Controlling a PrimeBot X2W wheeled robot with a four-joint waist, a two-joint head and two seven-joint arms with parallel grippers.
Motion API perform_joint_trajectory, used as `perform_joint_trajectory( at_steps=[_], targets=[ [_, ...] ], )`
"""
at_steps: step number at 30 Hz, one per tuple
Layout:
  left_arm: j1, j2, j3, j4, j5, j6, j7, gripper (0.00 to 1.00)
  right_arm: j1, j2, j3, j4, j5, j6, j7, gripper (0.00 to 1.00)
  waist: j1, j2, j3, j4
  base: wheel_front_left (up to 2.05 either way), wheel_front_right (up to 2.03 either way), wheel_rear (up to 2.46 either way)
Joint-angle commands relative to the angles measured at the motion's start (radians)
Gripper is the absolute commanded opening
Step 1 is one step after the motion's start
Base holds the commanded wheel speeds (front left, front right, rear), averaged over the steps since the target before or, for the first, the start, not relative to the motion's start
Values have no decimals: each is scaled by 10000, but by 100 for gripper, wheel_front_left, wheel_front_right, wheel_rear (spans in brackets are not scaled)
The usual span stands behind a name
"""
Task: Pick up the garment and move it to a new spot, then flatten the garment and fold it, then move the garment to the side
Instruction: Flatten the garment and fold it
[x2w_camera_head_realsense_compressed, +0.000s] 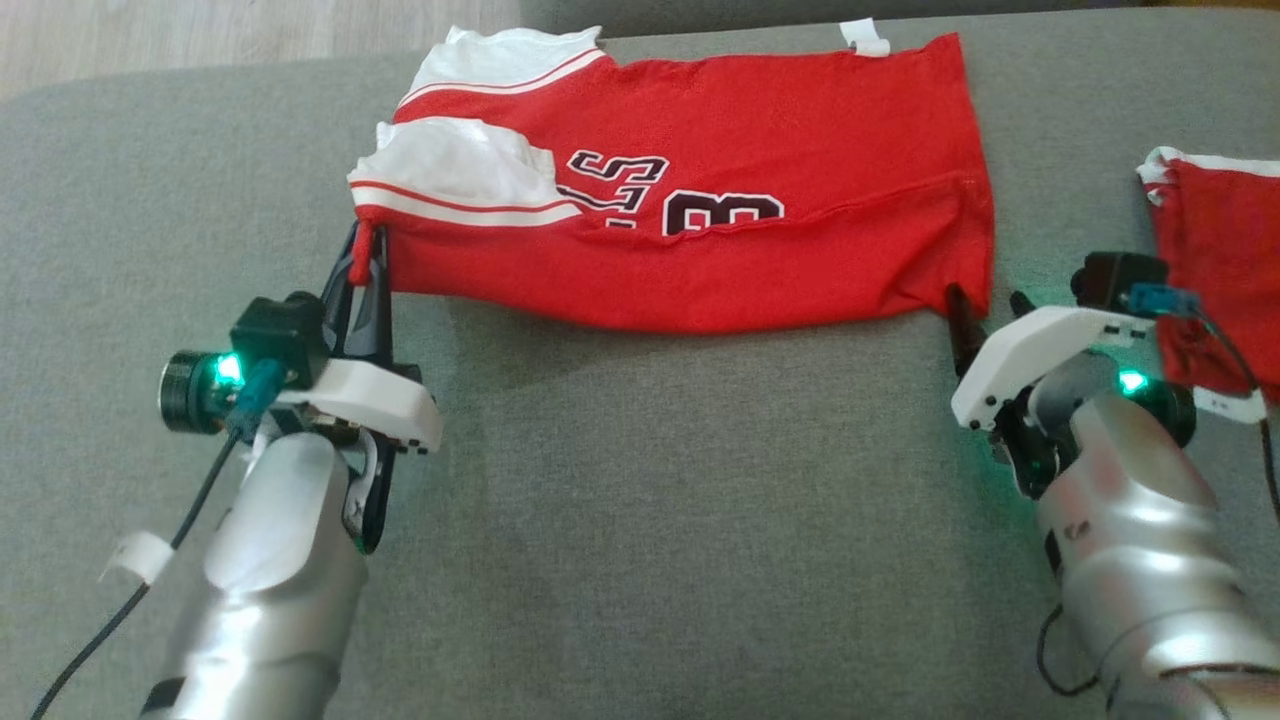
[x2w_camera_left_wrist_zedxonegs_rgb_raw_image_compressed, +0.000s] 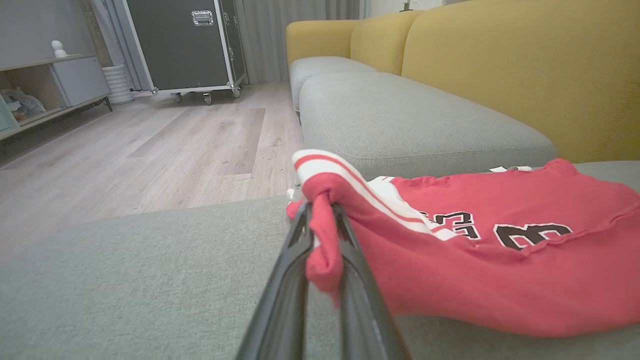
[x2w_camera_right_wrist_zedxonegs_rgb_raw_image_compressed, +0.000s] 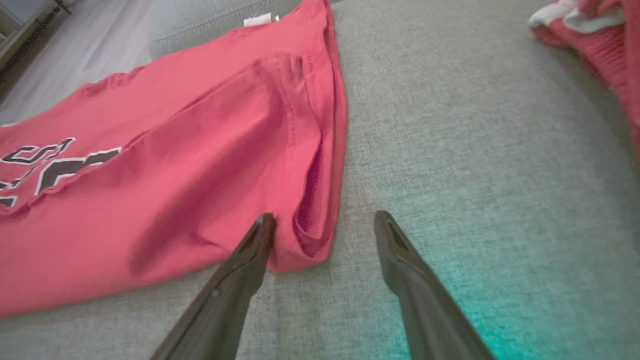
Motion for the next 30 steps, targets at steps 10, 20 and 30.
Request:
perform_joint_trajectory(
  at_steps=[10, 20, 30],
  targets=[
    [16, 191, 230, -281, 120, -48, -125, 0, -1013, 98, 952, 1125, -521, -7, -451, 0, 0, 0, -9, 122, 0, 0, 0],
    [831, 565, 436, 309, -31, -92, -125, 0, -680, 69, 833, 1358, -1171, -7, -1485, 0, 0, 0, -811, -397, 0, 0, 0],
    [2151, 983, 431, 762, -409, -522, 337, 0, -24, -154, 1390, 1501, -890, -7, -874, 0, 0, 0, -2114, -938, 0, 0, 0]
  ],
)
